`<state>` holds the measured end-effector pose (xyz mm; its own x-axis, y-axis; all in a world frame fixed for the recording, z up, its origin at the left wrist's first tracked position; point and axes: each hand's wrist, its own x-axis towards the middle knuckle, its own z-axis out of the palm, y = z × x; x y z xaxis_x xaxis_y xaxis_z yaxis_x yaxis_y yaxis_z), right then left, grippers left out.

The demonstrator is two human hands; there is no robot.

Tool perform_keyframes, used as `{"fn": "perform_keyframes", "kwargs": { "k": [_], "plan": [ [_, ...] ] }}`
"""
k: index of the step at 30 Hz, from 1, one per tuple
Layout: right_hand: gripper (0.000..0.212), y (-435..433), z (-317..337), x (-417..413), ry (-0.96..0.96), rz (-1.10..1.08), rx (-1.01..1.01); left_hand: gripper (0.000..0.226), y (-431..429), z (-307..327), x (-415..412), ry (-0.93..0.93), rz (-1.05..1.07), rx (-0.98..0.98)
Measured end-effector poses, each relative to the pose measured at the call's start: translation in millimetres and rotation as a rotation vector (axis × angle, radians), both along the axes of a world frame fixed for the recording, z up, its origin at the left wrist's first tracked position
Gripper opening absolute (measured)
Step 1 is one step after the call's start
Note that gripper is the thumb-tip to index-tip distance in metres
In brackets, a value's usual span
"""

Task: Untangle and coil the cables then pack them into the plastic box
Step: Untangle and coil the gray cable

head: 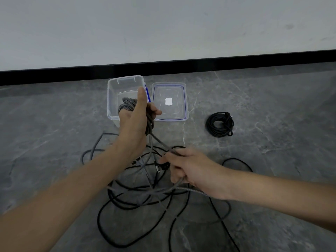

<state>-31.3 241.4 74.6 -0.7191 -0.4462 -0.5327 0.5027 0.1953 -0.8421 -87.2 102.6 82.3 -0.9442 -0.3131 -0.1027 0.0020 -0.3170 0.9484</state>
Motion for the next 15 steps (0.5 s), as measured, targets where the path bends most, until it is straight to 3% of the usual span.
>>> {"fn": "perform_keyframes", "kwargs": {
  "k": [3, 7, 15],
  "plan": [
    [0.04, -1.4, -0.5, 1.7, 0.316, 0.196, 0.243, 0.049, 2.3, -2.8, 1.4, 0.021, -0.01, -0.107],
    [0.042, 2.4, 13.3, -6.4, 0.646, 0.386, 0.472, 0.035, 2.2, -9.6, 9.3, 0.125, -0.19, -0.363],
    [0.044, 14.7, 41.1, -27.6, 0.883, 0.587, 0.586, 0.044, 0.7, -14.2, 14.6, 0.157, -0.432, -0.659]
  ]
}}
